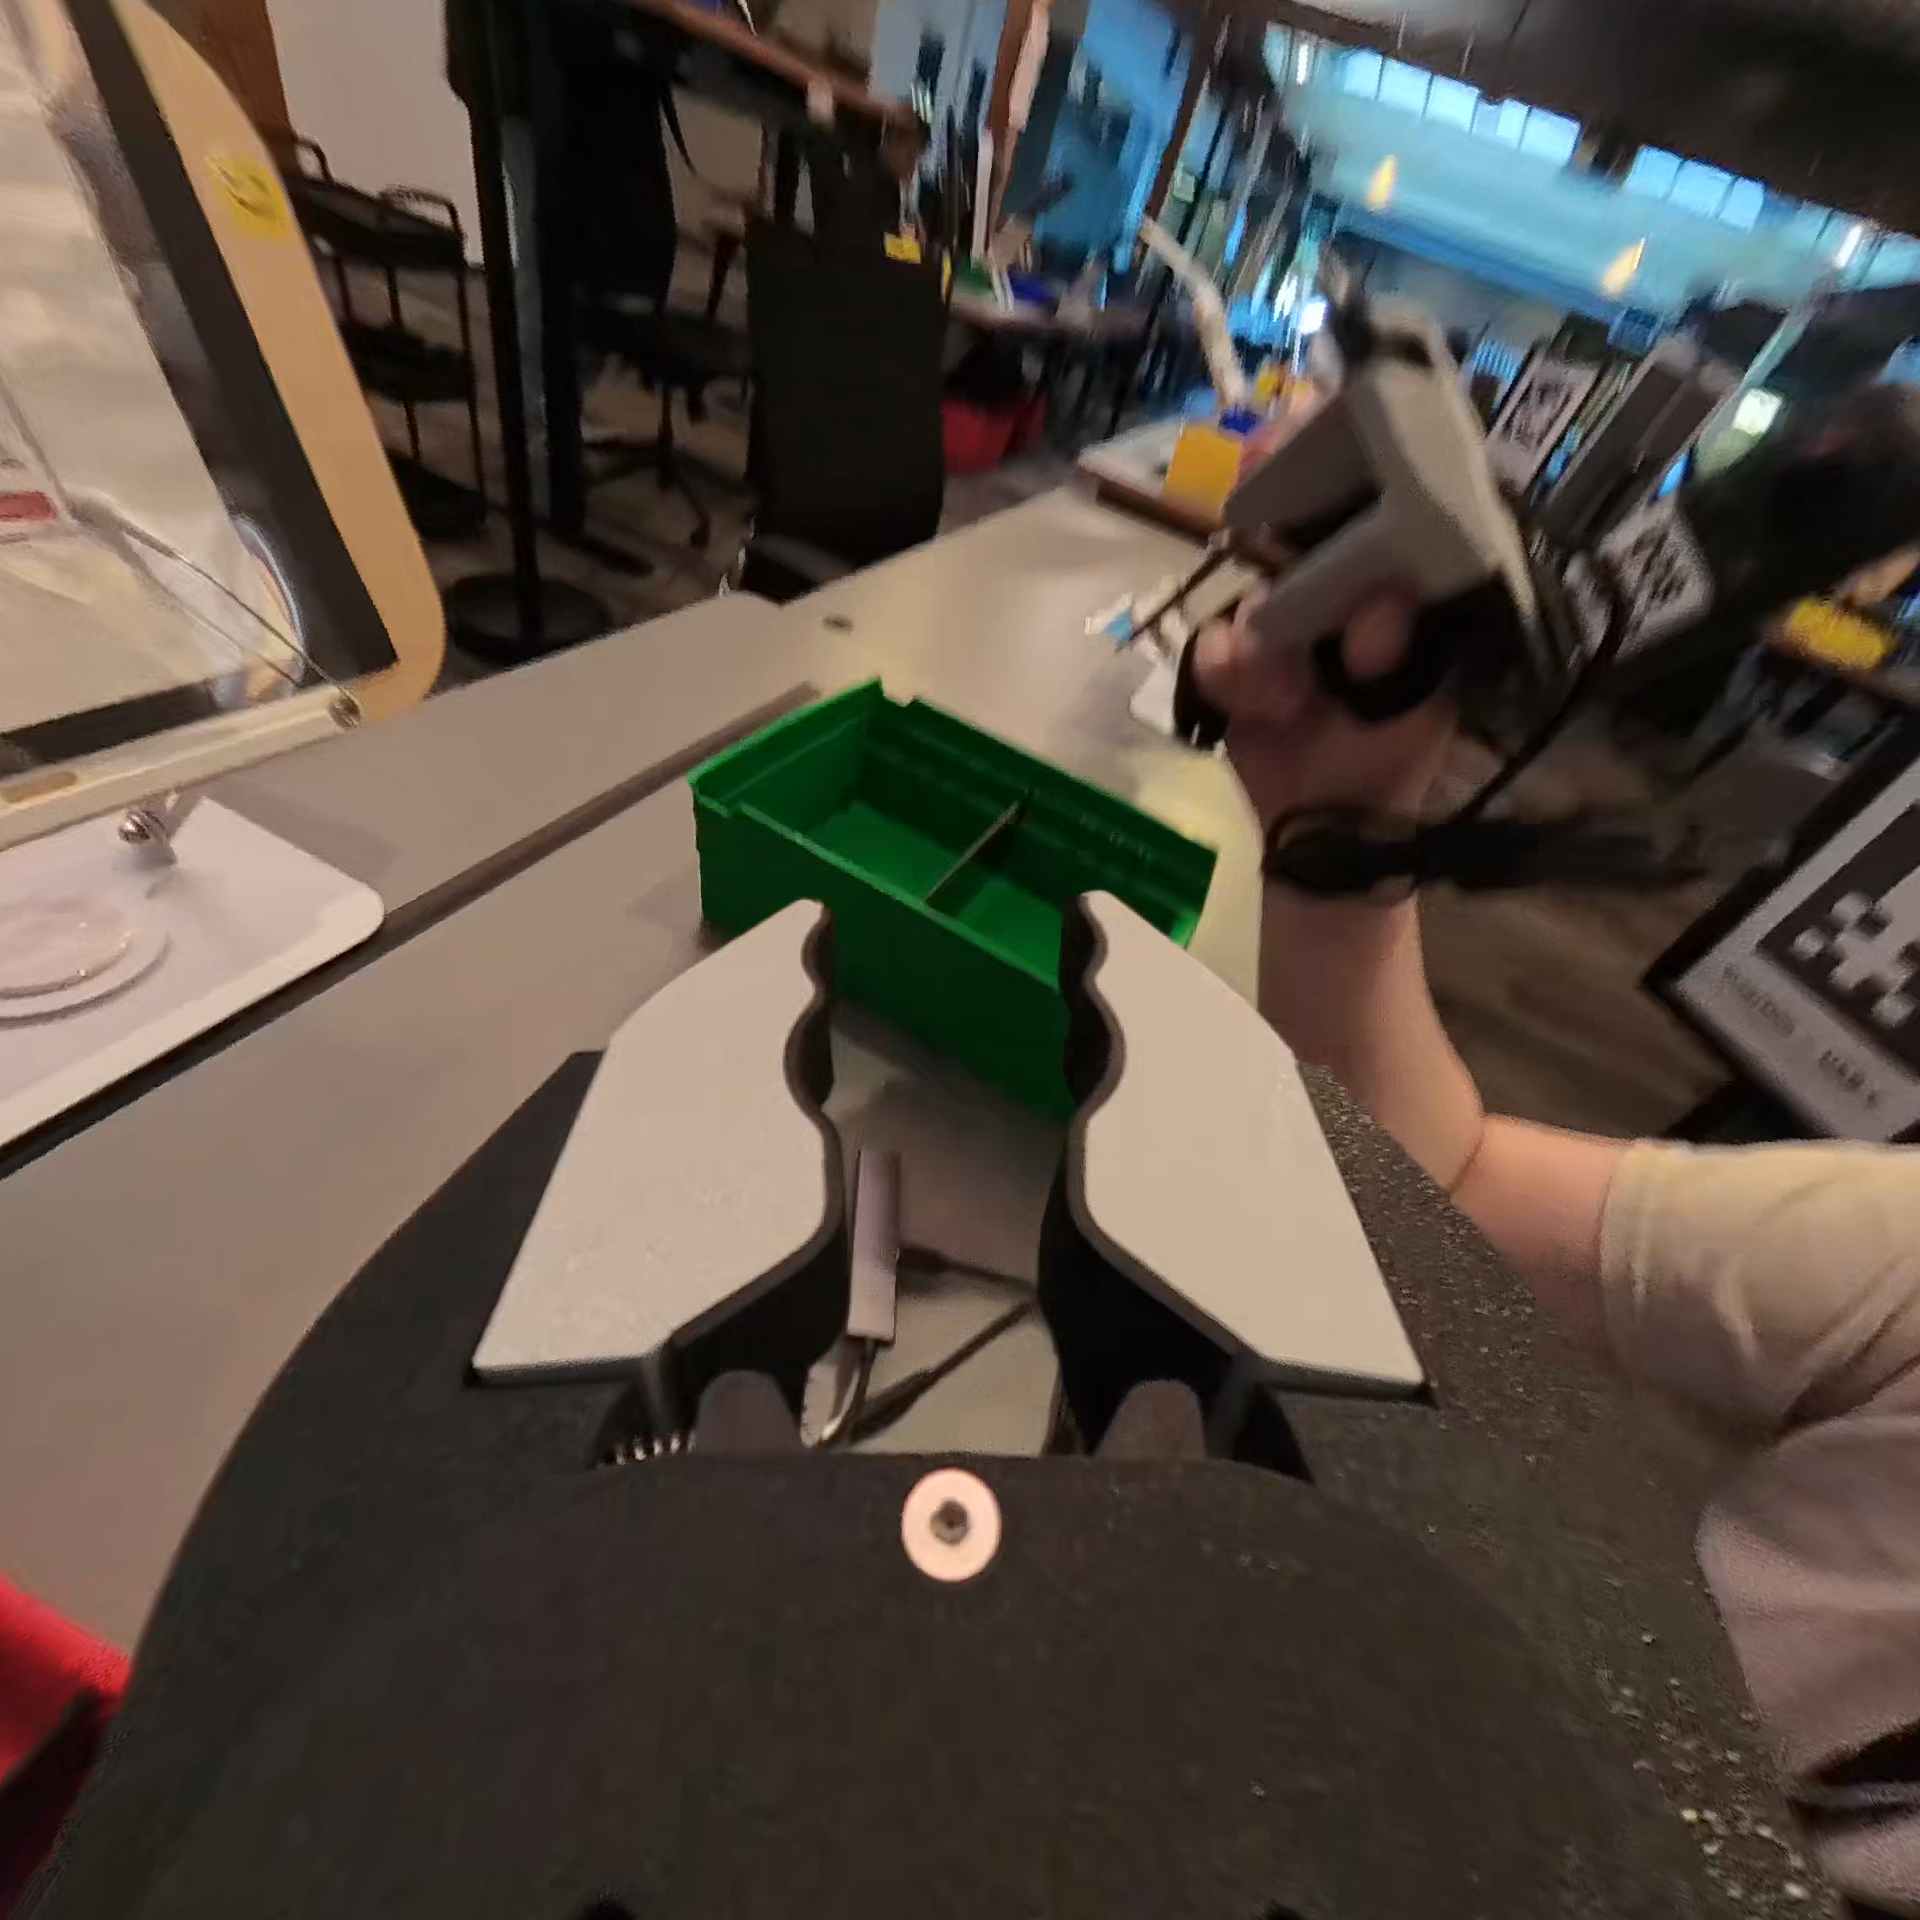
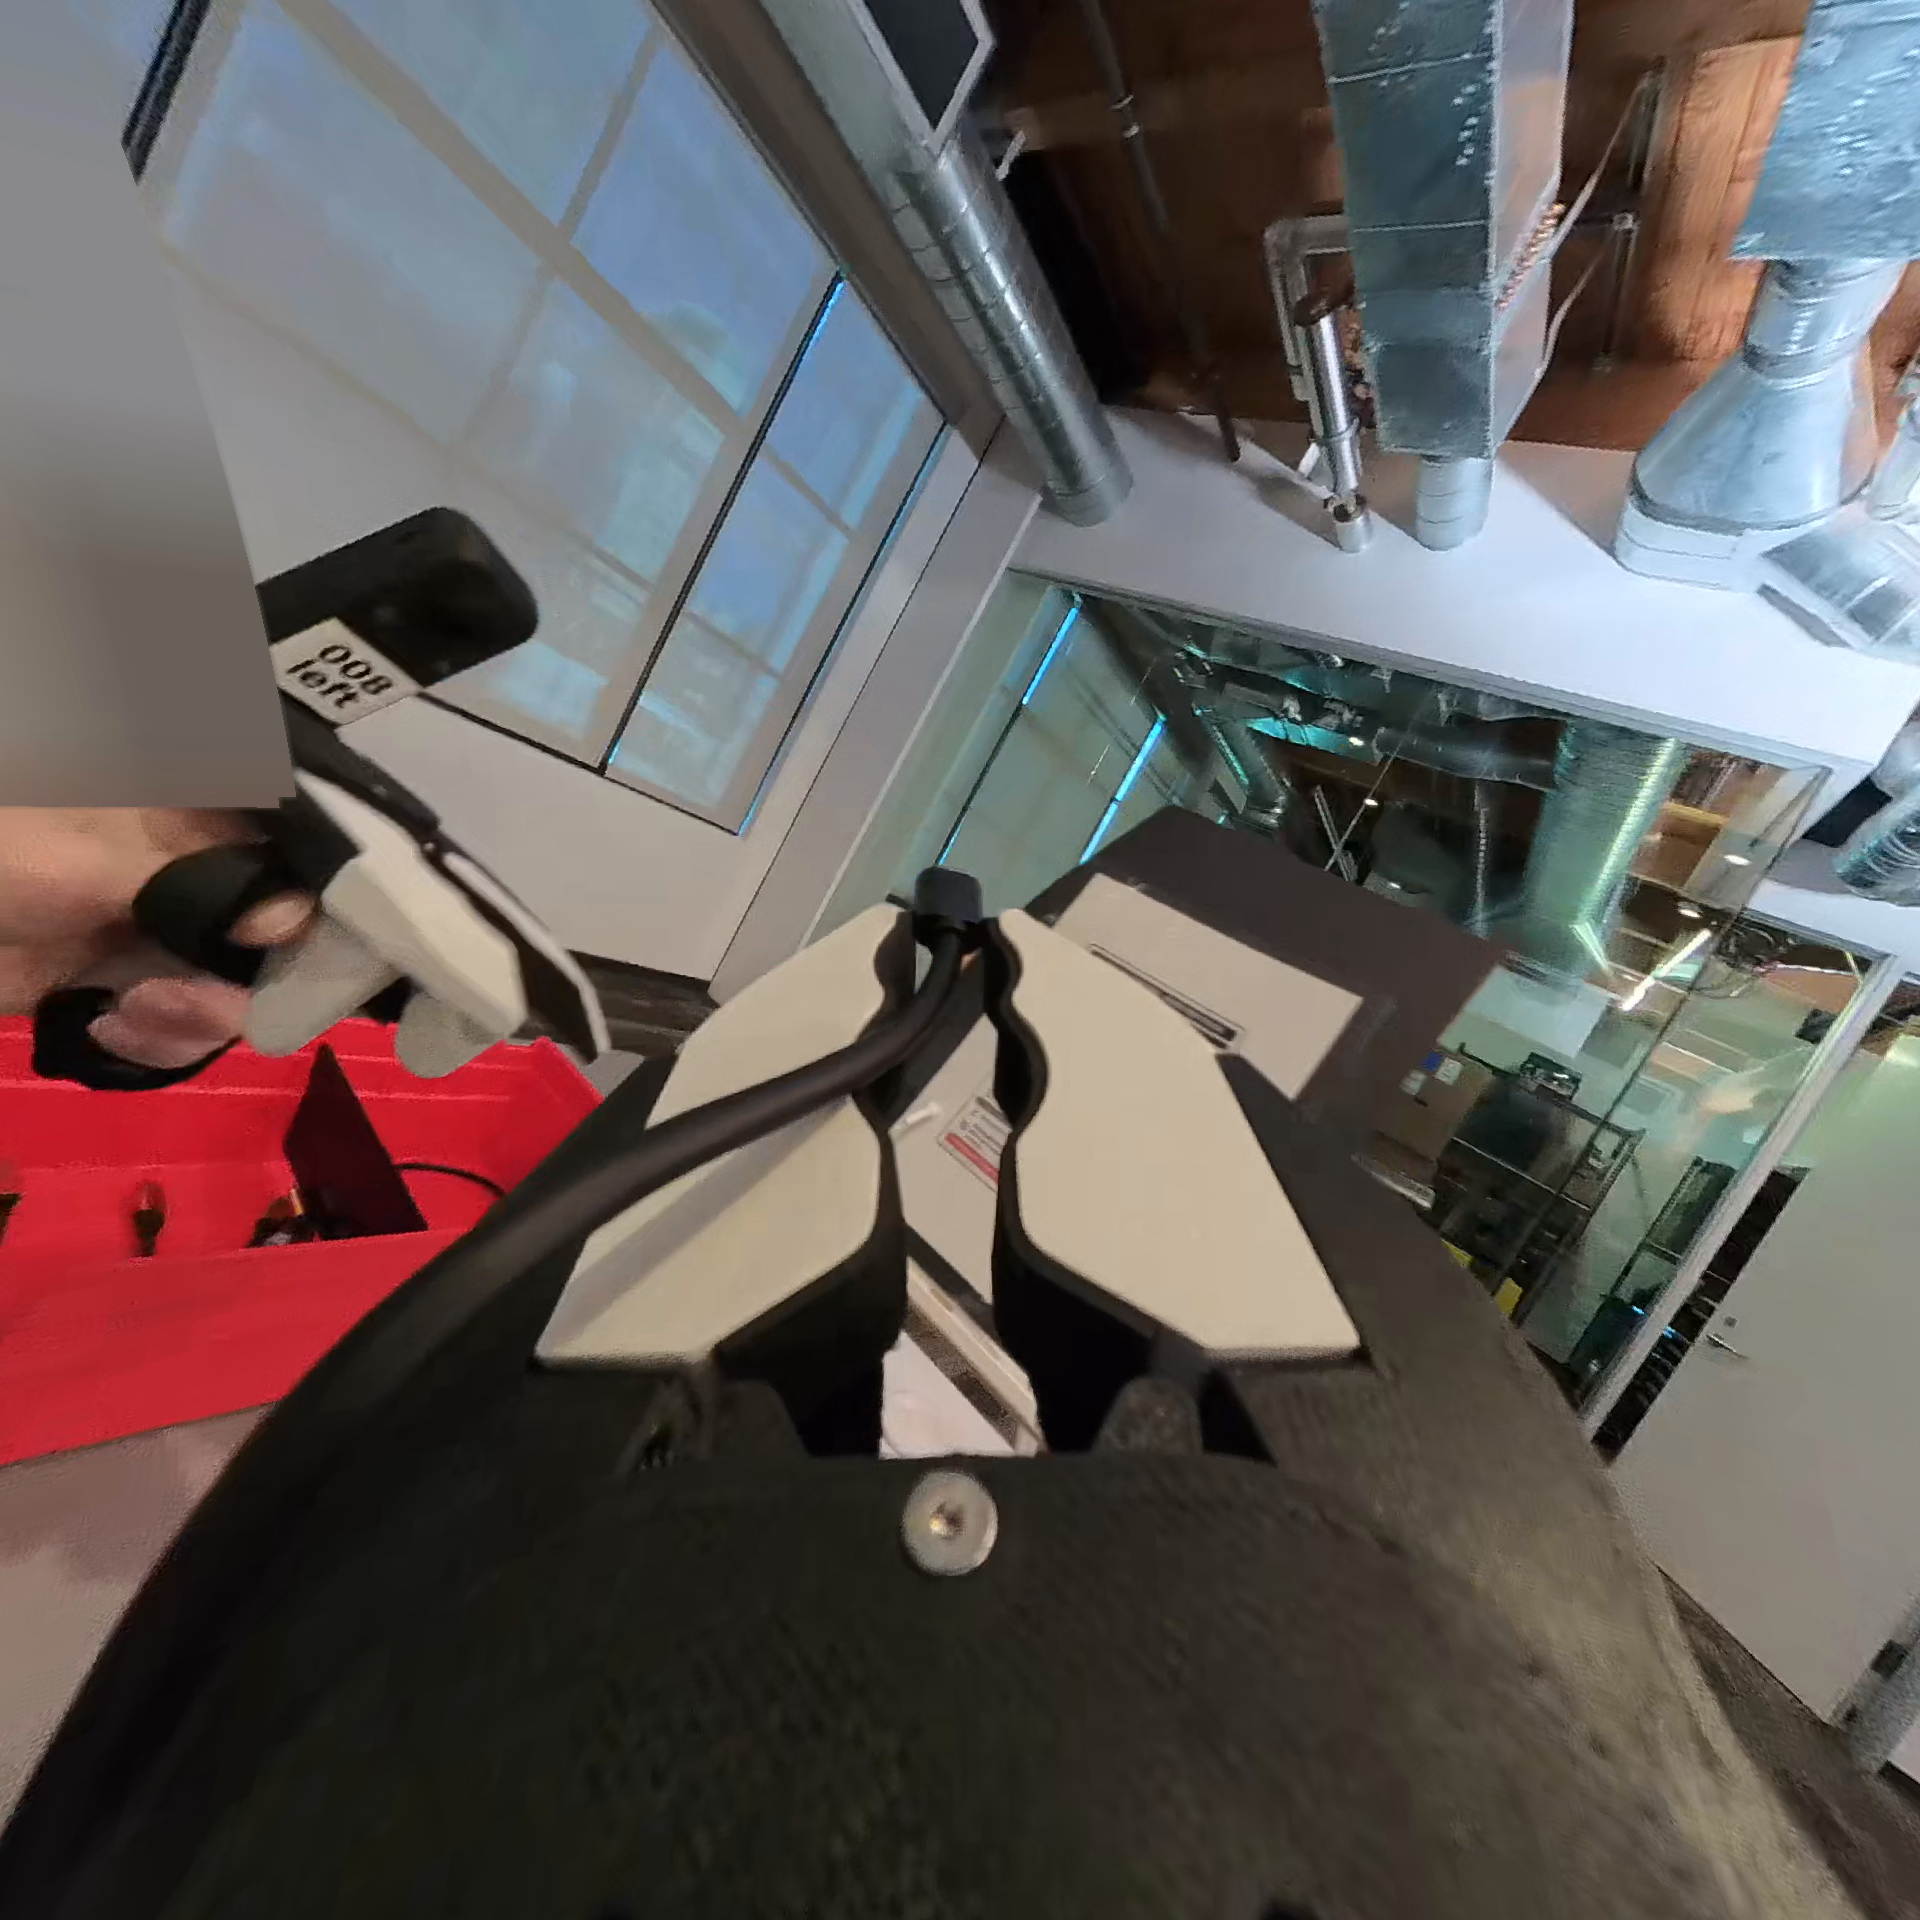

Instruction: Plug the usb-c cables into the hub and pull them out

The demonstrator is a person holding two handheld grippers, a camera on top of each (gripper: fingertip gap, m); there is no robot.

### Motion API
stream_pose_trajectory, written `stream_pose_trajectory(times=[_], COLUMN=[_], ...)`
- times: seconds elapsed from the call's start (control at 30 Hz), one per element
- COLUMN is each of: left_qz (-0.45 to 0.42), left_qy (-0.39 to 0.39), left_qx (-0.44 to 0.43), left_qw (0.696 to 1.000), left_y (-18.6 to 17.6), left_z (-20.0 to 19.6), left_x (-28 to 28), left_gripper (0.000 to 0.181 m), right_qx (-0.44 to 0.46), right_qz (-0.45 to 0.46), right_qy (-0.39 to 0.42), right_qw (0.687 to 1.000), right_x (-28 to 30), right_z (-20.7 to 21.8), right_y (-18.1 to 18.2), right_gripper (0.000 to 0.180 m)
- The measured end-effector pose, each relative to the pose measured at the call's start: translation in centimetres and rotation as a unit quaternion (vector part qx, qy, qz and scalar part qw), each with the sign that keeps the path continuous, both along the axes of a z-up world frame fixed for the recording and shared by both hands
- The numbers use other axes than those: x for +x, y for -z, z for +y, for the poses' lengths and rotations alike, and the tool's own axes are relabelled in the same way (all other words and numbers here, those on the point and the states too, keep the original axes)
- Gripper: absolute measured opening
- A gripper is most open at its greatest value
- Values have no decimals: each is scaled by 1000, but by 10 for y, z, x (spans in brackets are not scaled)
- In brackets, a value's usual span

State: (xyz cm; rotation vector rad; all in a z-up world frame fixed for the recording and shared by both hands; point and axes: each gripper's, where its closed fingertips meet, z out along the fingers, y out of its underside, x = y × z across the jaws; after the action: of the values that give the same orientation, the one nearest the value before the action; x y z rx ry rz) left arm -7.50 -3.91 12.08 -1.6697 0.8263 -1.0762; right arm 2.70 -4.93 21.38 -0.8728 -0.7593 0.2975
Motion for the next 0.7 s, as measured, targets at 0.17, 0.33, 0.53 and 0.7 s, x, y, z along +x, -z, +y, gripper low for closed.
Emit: stream_pose_trajectory(times=[0.17, 0.33, 0.53, 0.7], left_qz=[188, 392, 508, 548], left_qy=[89, 88, 124, 134], left_qx=[-26, -39, -74, -96], left_qw=[978, 915, 849, 820], left_y=[72, 160, 236, 263], left_z=[-19, -10, -13, -16], left_x=[28, 43, 52, 47], left_gripper=[40, 47, 54, 54], right_qx=[5, 15, 23, 26], right_qz=[-44, -42, -29, -21], right_qy=[49, 59, 66, 70], right_qw=[998, 997, 997, 997], right_x=[35, 46, 60, 69], right_z=[-1, -11, -18, -20], right_y=[0, -6, -13, -15], right_gripper=[13, 13, 13, 13])
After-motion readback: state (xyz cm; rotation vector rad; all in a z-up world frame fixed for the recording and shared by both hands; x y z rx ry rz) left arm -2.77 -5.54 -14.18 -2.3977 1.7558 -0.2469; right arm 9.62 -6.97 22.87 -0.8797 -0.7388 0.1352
